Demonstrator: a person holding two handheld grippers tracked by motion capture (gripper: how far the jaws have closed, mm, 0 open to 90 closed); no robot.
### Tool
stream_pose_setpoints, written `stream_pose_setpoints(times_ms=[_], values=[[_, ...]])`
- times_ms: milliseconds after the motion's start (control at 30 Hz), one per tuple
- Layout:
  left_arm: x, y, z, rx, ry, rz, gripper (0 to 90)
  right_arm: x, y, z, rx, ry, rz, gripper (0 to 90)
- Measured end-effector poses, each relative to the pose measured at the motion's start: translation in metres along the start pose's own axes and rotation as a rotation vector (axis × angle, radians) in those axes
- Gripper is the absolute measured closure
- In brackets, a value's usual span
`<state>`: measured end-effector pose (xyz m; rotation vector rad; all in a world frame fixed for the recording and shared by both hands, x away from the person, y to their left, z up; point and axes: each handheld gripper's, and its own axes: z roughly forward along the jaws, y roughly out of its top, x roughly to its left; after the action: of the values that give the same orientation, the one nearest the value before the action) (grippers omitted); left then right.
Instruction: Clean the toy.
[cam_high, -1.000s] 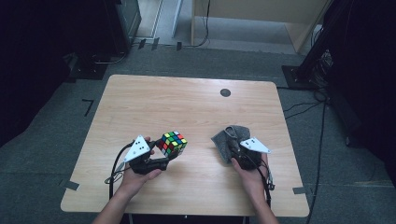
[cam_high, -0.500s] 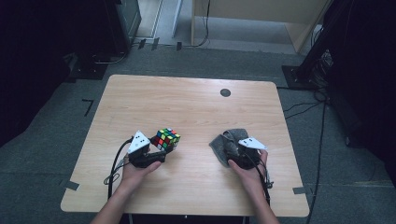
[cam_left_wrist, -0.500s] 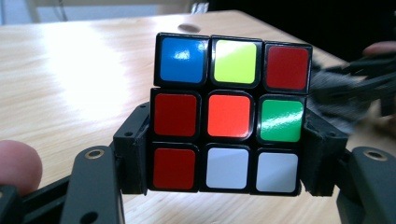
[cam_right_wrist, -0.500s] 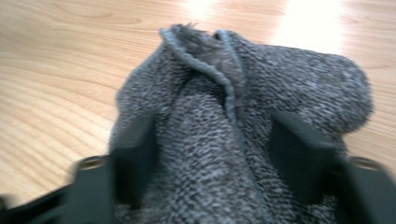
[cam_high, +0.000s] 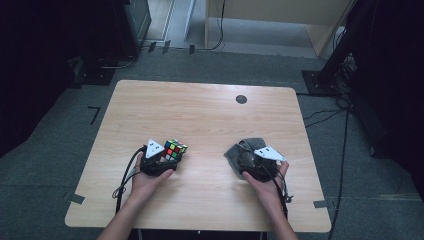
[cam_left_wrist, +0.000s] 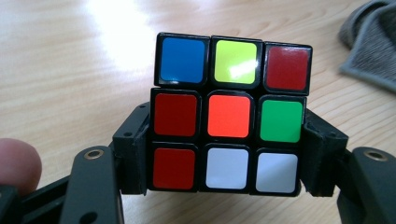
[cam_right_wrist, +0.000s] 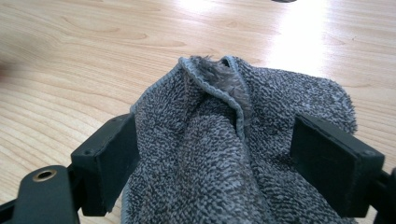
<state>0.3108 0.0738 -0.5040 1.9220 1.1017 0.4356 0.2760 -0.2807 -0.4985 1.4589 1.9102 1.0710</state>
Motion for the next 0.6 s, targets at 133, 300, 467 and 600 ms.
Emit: stream_pose_setpoints(times_ms=[133,300,467,600], values=[[0.001,-0.001,0.003,0.006,0.018,0.002,33.1,0.001,-0.001,0.0,-0.009,0.019,-0.005,13.9],[0.001,-0.002,0.004,0.003,0.016,-0.001,32.1,0.007,-0.001,-0.002,-0.03,0.068,-0.049,13.8],[0.001,-0.002,0.006,0.01,0.014,0.011,29.4,0.012,-0.001,-0.001,-0.03,0.071,-0.065,13.9],[0.001,-0.003,0.006,0.013,0.012,0.013,28.6,0.012,-0.001,-0.001,-0.027,0.068,-0.063,14.0]])
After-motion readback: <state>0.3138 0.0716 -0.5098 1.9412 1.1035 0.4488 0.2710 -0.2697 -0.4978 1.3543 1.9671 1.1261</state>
